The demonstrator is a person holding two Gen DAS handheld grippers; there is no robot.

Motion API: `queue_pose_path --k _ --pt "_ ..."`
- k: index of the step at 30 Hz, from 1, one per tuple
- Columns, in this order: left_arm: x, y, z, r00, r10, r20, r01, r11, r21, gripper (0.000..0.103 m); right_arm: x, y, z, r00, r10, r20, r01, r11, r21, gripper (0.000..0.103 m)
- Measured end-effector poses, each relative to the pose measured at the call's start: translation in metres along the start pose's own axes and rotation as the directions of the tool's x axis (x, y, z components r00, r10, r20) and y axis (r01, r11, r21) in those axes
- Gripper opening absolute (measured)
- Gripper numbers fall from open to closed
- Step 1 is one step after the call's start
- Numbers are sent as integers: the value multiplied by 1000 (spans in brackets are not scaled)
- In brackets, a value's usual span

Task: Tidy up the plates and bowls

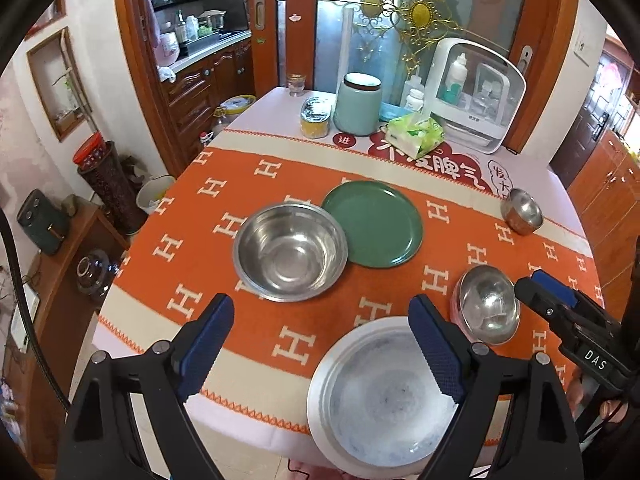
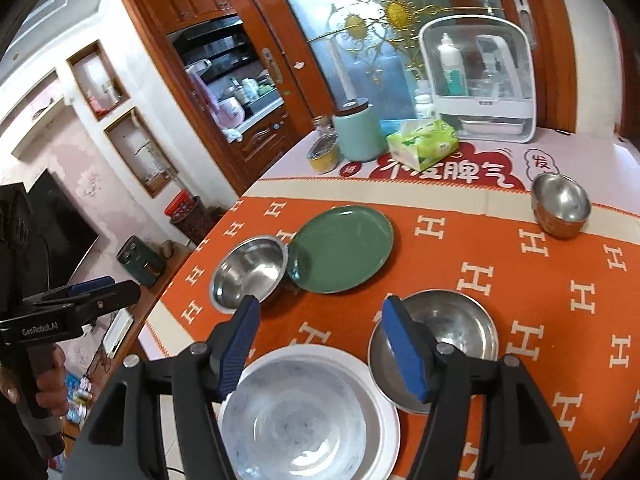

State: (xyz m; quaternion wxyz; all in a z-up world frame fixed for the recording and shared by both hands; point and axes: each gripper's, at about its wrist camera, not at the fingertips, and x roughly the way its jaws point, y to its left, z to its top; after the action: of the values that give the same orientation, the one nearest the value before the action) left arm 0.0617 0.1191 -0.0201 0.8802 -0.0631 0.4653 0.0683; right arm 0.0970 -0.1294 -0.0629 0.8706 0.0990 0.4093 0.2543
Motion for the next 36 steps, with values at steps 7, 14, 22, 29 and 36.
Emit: queue_pose_path --k 7,14,22,29,36 --pt "28 15 21 998 -64 -13 64 996 66 88 14 11 1 997 -77 33 75 996 57 64" --pt "54 30 56 992 -122 -38 127 977 172 88 36 25 -4 990 -131 42 124 981 152 64" --pt "87 37 99 981 -180 -66 191 944 268 88 59 38 -8 982 -184 48 169 960 225 64" --pt "115 29 122 962 -253 -106 274 888 369 90 75 43 -15 976 -217 29 201 940 277 64" --pt "150 22 140 940 -290 -178 338 855 394 90 89 42 -15 975 -222 3 209 926 315 64"
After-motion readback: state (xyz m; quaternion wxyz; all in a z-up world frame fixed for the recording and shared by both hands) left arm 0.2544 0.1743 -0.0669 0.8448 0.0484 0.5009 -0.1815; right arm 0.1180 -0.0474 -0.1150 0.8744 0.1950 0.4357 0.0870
